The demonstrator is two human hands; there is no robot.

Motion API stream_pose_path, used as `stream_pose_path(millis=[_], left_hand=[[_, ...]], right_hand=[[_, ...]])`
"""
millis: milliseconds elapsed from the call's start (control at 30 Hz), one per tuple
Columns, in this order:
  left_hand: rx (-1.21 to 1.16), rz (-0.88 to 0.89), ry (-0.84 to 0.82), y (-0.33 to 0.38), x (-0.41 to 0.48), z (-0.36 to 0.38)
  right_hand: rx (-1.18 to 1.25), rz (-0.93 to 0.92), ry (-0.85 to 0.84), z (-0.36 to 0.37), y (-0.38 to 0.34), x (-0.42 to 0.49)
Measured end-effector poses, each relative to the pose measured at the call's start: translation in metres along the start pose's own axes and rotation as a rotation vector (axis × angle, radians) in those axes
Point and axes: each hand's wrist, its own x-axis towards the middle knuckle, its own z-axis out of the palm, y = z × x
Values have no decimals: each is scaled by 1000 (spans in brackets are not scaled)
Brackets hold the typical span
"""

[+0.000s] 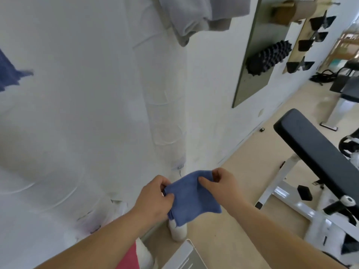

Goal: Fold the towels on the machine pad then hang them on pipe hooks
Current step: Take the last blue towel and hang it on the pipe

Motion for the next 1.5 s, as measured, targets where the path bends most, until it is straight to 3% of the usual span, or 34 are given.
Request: stream_pose_path(millis=[200, 600, 667, 767, 833, 1000, 1167, 1233, 1333, 1500], left_hand=[[15, -37, 103, -15, 47, 15], [-7, -154, 166, -41, 95, 52], [-17, -151, 193, -45, 97, 58], [-29, -170, 195, -50, 99, 64], [-49, -181, 183, -51, 101, 64], [10, -135, 89, -51, 101, 63], [162, 176, 174, -42, 86, 56], [207, 283, 81, -38, 80, 58], [241, 286, 4, -37, 79, 68], [197, 228, 40, -36, 85, 74]], right_hand=[[68, 57, -12, 31, 6, 62], [-41, 200, -139, 66, 38, 105], [-156, 128, -78, 68, 38, 102], [-434, -310, 75, 66, 38, 101], [-428, -434, -96, 64, 32, 99], [-564, -419, -332, 51, 20, 92], [-640, -353, -411, 53, 16, 96], [-590, -309, -433, 55, 18, 97], [-492, -291, -432, 59, 25, 97], [-267, -255, -479, 57, 35, 89]])
